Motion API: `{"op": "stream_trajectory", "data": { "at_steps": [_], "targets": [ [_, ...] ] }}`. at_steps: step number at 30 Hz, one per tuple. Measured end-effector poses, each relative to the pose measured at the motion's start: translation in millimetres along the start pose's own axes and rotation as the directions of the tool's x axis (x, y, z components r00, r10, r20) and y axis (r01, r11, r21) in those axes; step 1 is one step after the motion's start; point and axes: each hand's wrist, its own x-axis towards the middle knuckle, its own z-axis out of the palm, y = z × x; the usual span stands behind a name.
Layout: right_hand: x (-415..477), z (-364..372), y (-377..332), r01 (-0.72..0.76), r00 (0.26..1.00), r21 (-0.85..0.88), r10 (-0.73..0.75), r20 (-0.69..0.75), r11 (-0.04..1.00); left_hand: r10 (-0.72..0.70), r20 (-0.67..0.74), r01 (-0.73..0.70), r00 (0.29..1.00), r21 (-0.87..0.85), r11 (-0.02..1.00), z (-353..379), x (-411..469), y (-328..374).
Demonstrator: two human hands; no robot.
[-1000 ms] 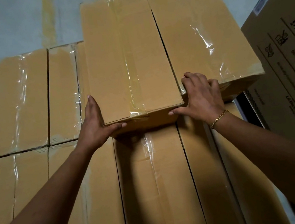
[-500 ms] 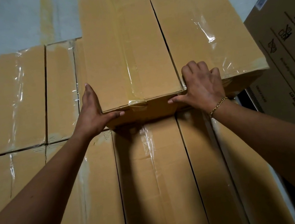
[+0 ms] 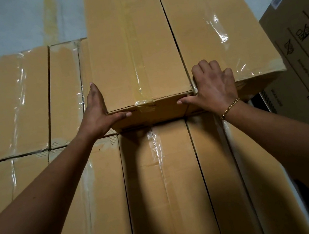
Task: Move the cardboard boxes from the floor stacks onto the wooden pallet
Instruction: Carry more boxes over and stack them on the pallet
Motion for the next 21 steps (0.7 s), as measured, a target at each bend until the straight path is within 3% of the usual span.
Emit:
{"op": "stream_trajectory", "data": {
  "at_steps": [10,21],
  "targets": [
    [4,10,13,0.020,0.960,0.141,-0.059,0.275,0.990,-0.039,0.018,0.042,0.999,-0.153,0.987,-3,-2,2],
    [2,14,10,0.037,0.963,0.162,-0.078,0.256,0.986,-0.020,-0.034,0.017,0.999,-0.079,0.997,2,-3,0]
  ]
}}
